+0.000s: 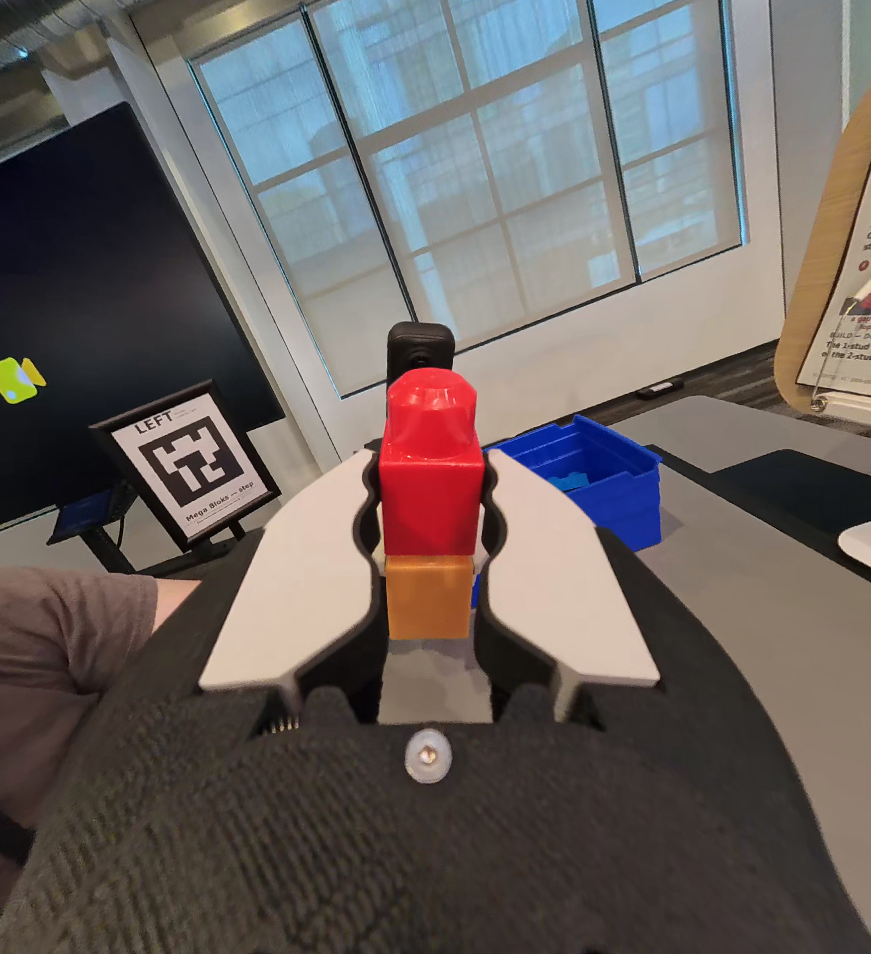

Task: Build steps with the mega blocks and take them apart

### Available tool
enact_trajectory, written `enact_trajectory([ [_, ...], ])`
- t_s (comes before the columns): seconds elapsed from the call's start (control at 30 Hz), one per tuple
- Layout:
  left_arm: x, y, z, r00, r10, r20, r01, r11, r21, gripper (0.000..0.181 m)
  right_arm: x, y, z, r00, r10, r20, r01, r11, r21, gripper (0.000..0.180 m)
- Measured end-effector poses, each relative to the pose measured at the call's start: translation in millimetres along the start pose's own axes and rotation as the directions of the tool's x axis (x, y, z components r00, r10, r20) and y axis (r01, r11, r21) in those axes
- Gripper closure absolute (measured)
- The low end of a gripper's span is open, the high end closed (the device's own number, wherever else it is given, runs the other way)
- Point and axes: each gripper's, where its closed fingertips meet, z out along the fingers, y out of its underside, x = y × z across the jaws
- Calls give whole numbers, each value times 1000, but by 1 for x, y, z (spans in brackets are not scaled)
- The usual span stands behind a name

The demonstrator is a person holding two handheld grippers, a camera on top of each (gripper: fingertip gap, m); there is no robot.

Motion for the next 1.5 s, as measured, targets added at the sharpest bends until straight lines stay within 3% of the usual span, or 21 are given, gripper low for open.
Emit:
enact_trajectory([
  [0.2,3,1,2,997,-59,-41,60,998,13,145,0,3,0,1000,-13,-8,13,1000,-26,143],
  [0.57,8,1,6,992,-95,-84,99,995,34,145,-5,-1,0,1000,0,17,-1,999,53,142],
  [1.5,5,-1,1,1000,-28,2,28,1000,0,145,-3,2,2,1000,11,5,-12,997,72,142],
])
